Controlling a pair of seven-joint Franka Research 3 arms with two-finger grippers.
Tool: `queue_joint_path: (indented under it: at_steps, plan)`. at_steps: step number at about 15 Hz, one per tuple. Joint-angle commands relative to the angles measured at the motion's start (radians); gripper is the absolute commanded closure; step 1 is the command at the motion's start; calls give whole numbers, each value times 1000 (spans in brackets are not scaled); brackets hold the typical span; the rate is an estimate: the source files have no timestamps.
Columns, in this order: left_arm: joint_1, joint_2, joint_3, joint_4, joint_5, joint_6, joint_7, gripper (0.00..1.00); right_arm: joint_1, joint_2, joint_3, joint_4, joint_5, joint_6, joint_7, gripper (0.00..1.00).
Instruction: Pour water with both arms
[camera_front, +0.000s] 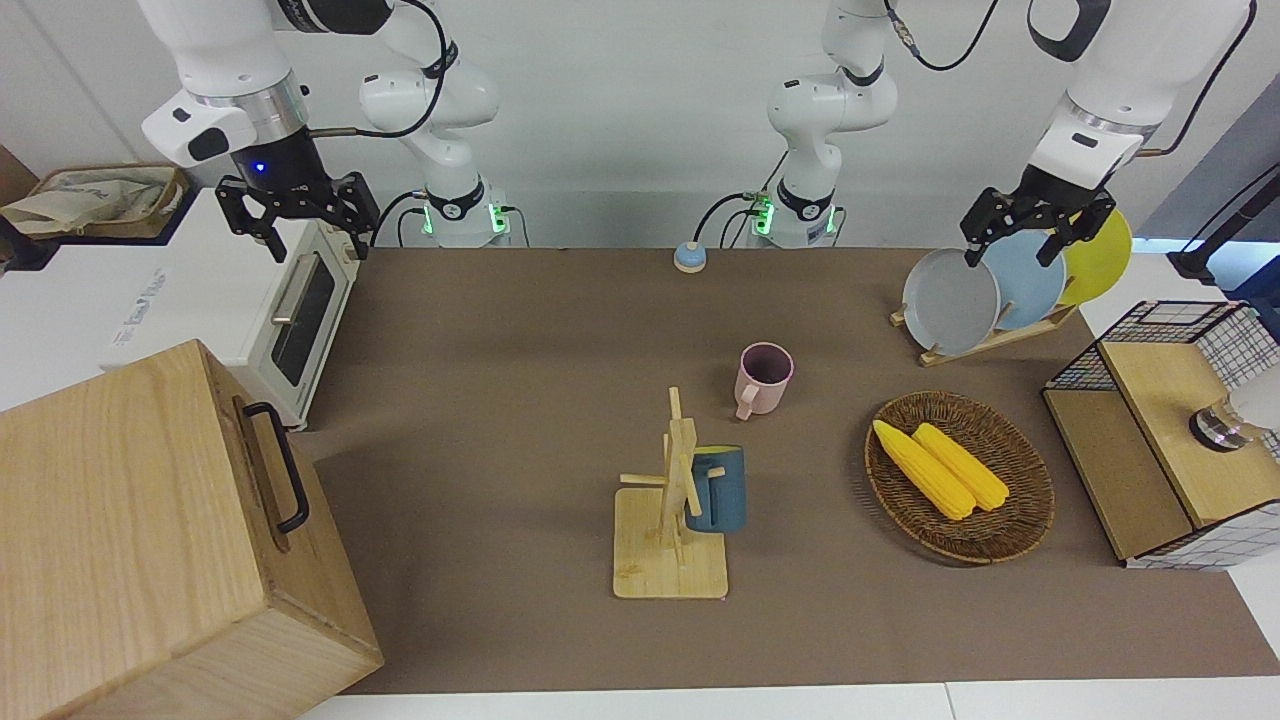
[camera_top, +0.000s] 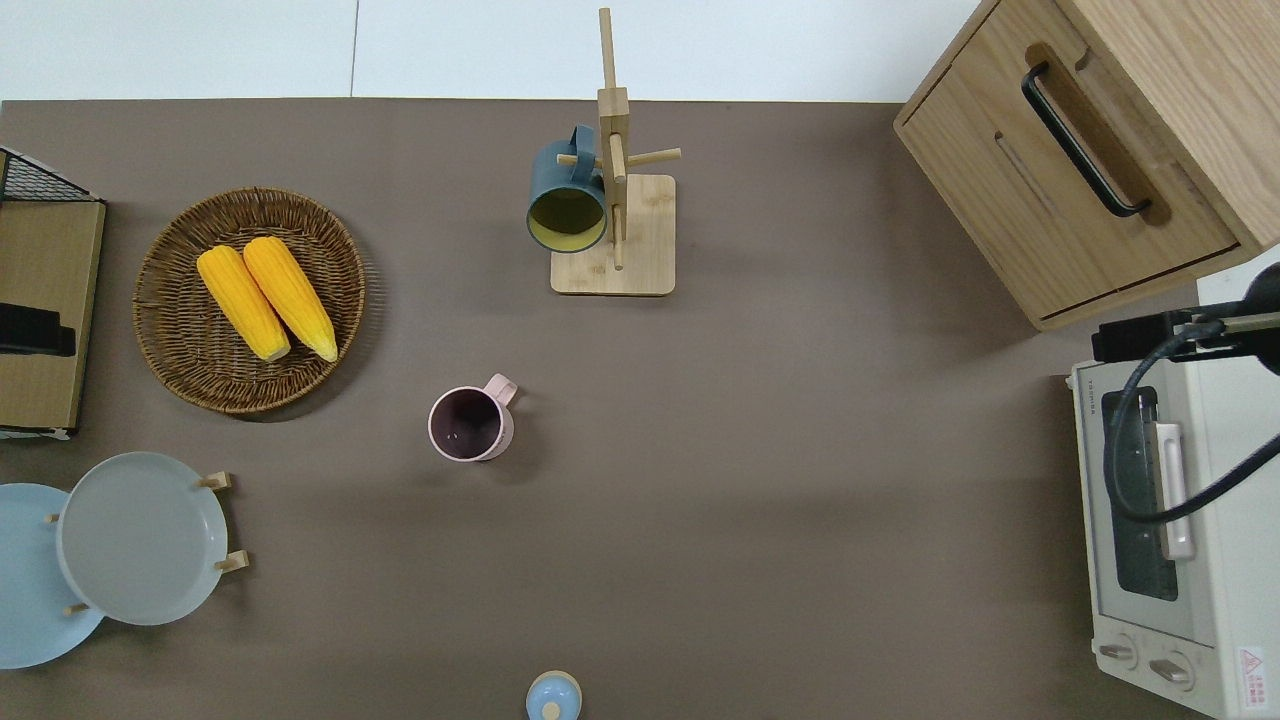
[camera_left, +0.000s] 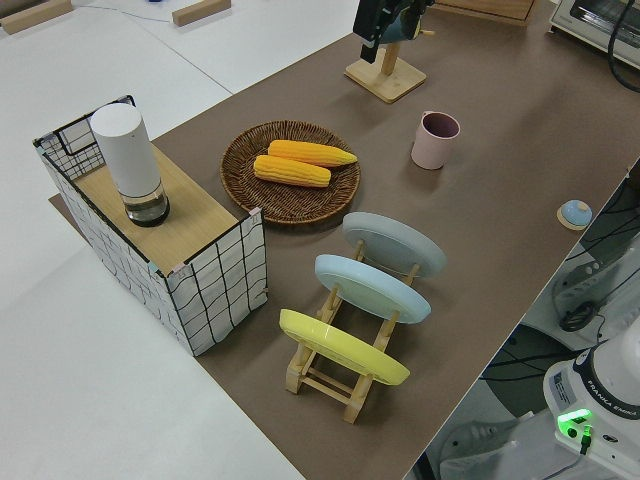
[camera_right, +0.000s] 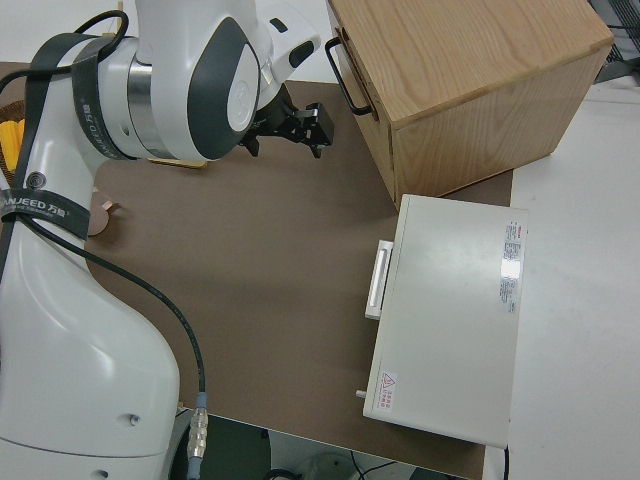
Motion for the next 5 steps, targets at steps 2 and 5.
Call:
queue_joint_path:
  at_steps: [2,5]
  plan:
    - [-3,-19,-57,-25,9,-15,2,0,1,-6,-2,0,9,-7,-13,9]
    - [-3,-20,-65,-25,-14,-17,4,0,1,-6,-2,0,9,-7,-14,9]
